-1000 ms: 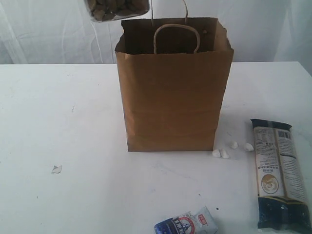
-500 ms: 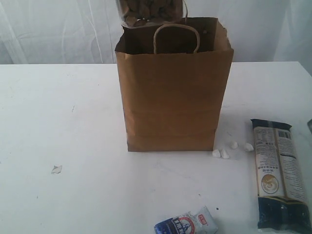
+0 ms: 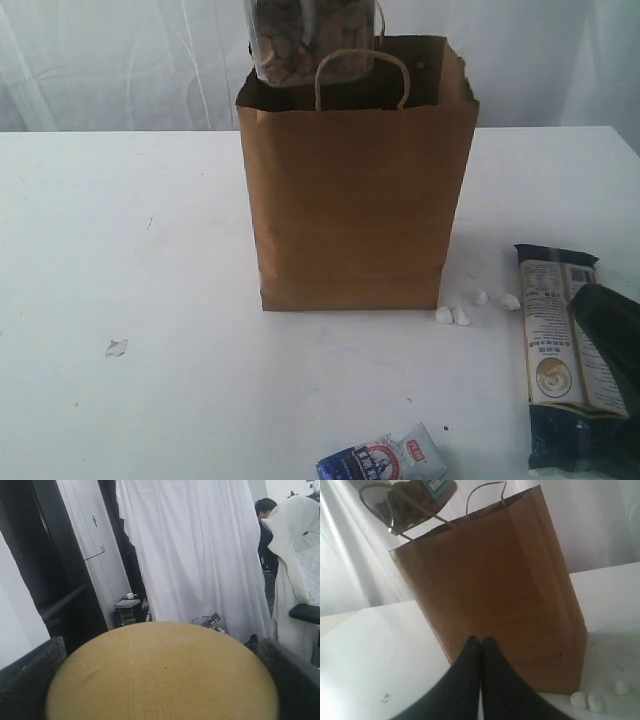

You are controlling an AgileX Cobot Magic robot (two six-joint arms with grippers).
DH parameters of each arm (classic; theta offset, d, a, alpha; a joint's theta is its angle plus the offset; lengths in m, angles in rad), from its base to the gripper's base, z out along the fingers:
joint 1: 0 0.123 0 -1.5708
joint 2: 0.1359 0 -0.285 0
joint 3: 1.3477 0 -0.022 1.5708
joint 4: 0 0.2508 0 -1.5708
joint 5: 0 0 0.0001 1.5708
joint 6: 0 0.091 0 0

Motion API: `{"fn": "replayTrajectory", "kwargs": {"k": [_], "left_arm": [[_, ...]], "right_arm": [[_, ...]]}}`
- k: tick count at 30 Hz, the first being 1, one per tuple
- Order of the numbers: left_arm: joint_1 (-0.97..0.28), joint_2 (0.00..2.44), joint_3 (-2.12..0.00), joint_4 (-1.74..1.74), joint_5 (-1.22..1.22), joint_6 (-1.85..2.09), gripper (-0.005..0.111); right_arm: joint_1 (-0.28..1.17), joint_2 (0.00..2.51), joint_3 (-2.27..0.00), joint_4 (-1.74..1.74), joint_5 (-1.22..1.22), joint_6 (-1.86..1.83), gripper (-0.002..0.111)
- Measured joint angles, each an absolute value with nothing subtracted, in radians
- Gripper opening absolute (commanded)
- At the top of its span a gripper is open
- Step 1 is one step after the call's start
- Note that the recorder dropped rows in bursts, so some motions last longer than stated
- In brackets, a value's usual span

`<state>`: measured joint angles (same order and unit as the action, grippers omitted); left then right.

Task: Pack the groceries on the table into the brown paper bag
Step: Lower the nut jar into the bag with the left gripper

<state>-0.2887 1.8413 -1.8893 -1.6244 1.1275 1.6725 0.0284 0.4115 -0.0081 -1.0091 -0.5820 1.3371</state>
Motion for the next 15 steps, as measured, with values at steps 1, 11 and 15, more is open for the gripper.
{"fn": "replayTrajectory", "kwargs": {"k": [1, 11, 15], "left_arm": [[-0.289, 1.842, -1.889, -1.622, 1.128, 1.674, 0.000], [-0.289, 1.848, -1.889, -1.532, 1.128, 1.690, 0.000], [-0.297, 1.891, -1.889, -1.523, 1.128, 1.686, 0.000]], "right_arm": [[0.028, 0.411, -0.008, -1.018, -0.582, 1.342, 0.000], [0.028, 0.411, -0.008, -1.052, -0.632, 1.368, 0.000], [0.028, 0.411, -0.008, -1.054, -0.639, 1.368, 0.000]]}}
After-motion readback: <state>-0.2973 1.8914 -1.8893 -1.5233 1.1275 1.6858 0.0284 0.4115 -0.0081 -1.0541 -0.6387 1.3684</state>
